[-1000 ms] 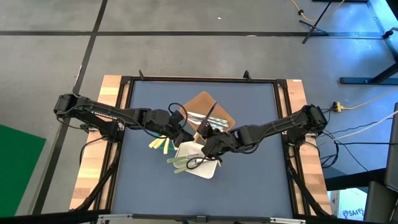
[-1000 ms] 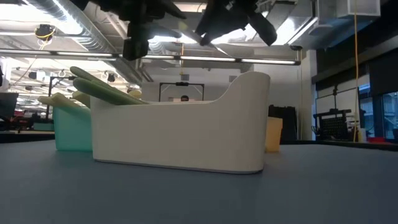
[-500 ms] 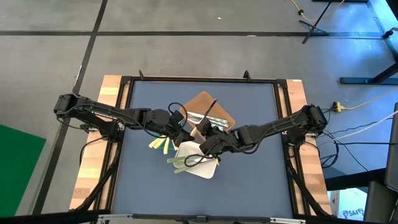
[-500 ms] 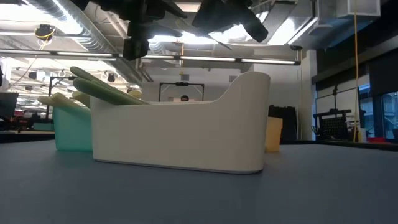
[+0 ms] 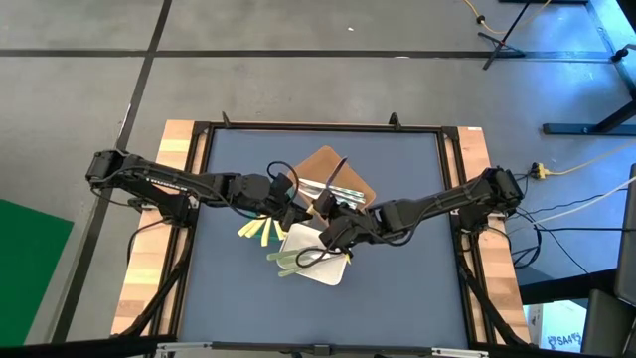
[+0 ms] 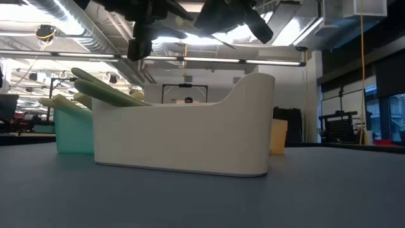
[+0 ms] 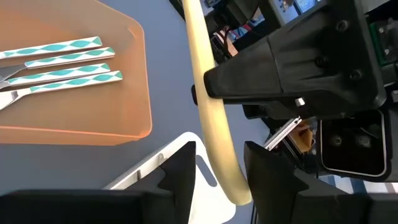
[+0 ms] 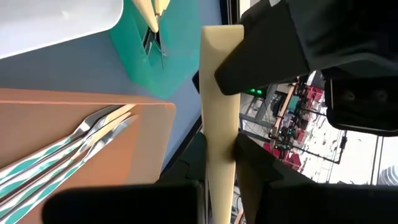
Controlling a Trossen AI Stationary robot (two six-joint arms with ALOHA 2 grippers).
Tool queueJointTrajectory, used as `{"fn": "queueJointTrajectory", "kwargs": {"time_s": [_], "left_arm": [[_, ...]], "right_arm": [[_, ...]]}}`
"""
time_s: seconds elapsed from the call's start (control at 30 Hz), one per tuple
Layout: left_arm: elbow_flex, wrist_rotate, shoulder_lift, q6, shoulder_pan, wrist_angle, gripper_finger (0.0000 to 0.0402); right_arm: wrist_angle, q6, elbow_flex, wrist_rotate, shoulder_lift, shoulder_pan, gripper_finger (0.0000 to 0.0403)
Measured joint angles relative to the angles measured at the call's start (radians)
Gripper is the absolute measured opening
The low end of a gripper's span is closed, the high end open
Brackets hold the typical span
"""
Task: Sort silverware by color (type)
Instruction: Put the yellow table knife into the green bin
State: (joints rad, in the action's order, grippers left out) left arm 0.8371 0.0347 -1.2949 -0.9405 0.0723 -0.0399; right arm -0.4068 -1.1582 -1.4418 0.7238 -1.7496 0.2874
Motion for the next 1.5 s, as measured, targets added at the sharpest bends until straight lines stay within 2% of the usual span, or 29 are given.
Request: {"fn": "queueJointTrajectory", "kwargs": {"time_s": [0.77, 1.3, 1.5], "left_arm": [[0.0, 0.009, 0.0, -0.001, 0.0, 0.001, 0.0128], [0.0, 0.007, 0.0, -0.003, 0.0, 0.012, 0.006], [0.0, 0.009, 0.0, -0.003, 0.0, 0.012, 0.005]], "right_arm": [[0.0, -0.001, 0.0, 0.0, 0.0, 0.0, 0.004], [-0.002, -0.002, 0.001, 0.0, 0.0, 0.0, 0.004], [-0.002, -0.002, 0.001, 0.0, 0.0, 0.001, 0.004]]}}
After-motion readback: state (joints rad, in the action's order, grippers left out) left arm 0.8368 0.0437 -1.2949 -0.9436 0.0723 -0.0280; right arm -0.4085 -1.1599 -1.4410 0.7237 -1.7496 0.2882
